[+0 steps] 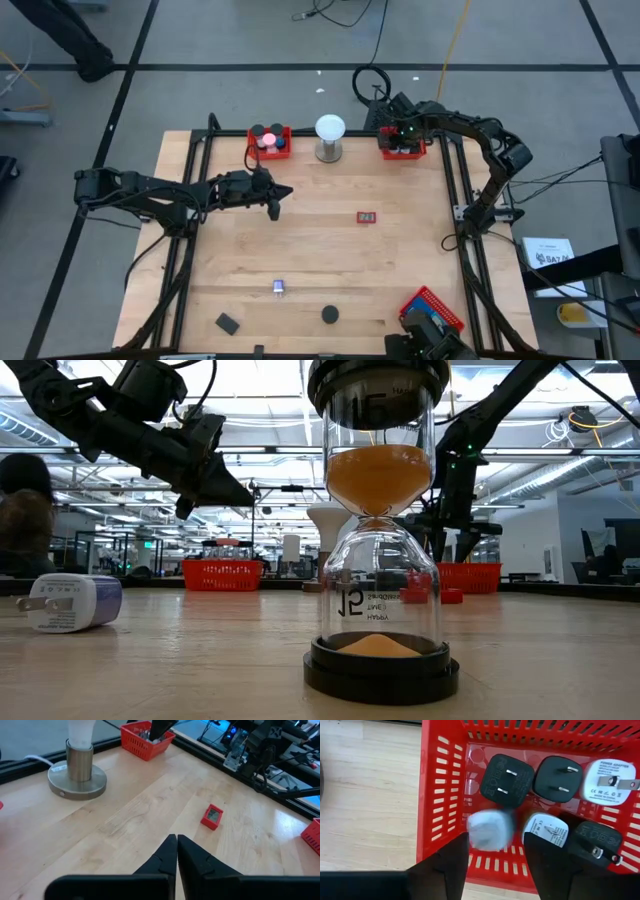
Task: Pick & Place Office items
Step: Put the blue charger adapter into the top right red bin, then put the red digital clock into the bottom right red bin
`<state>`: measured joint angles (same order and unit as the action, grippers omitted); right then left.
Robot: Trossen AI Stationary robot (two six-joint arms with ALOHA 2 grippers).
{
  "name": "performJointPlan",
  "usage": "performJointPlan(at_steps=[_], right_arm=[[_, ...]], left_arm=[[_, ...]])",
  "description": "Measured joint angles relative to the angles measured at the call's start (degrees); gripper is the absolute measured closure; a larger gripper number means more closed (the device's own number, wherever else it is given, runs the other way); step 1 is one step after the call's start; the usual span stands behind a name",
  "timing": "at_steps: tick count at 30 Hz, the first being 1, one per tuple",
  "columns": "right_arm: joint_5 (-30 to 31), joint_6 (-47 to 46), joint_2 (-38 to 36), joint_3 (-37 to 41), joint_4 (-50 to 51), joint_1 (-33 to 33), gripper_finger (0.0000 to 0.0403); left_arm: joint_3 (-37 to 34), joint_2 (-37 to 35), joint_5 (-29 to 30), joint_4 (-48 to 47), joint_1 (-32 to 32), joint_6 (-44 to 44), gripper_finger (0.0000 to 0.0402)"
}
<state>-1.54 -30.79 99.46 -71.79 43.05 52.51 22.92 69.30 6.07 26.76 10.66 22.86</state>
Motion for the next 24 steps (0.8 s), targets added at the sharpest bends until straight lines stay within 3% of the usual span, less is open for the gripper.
performJointPlan(at_steps=[7,13,19,21,24], right_arm=[[0.1,1.62,-1.99,0.0,0.27,0.42,0.022],[0.3,6.37,-10.28,0.0,4.93,-3.47,0.0278],[1.33,9.22,-20.46,2.0,6.58,-19.1,0.0386],[1.44,8.67,-23.16,3.82,6.43,-25.78,0.0396],[1.33,4.41,-25.84,6.94,5.79,-34.62,0.0379]], left_arm=[[0.0,0.0,-0.02,-5.15,0.26,2.99,0.0377],[0.0,0.0,-3.26,-6.17,0.09,2.05,0.0397],[-1.27,0.0,-4.54,-4.82,-0.9,-1.89,0.0398],[-2.97,0.0,-4.57,-2.42,-1.37,-1.96,0.0398],[-5.59,0.0,-4.55,2.12,-2.32,-1.17,0.0393]])
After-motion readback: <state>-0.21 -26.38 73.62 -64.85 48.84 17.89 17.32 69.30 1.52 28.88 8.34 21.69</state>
